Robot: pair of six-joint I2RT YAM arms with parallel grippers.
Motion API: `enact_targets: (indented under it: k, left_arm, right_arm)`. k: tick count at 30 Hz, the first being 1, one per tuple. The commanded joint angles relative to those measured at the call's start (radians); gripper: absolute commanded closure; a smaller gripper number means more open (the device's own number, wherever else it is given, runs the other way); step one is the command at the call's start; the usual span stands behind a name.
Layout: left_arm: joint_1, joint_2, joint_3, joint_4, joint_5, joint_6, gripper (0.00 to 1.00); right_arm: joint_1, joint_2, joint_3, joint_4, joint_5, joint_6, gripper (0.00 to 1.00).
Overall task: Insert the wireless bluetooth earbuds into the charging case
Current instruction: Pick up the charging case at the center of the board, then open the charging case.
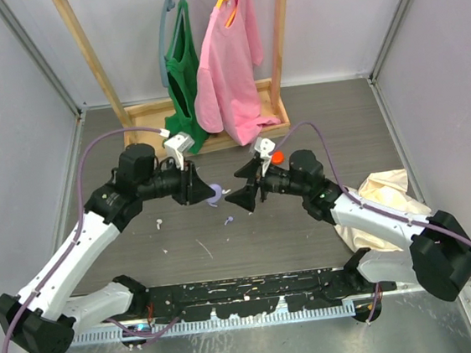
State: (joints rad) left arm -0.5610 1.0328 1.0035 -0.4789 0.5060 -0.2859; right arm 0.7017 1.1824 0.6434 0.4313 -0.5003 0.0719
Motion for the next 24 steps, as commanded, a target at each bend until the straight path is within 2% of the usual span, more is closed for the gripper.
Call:
enact_targets:
  k: [1,5,12,24]
  left_arm:
    - [0.001,0.049,0.102,-0.069,0.126,0.171,0.89]
    - [0.001,0.094,0.142,-0.104,0.171,0.247,0.89]
    - [-0.004,0.115,0.163,-0.086,0.201,0.362,0.88]
    - [-0.068,0.131,0.19,-0.028,0.236,0.46,0.88]
  right_arm:
    - [-0.061,-0.028,-0.034,0.159,-0.268,0.088,0.15]
    - [-0.091,-0.026,-0.052,0.219,-0.35,0.107,0.16]
    - [-0.094,-0.017,-0.076,0.321,-0.381,0.119,0.19]
    - [-0.094,0.003,-0.14,0.515,-0.414,0.177,0.26]
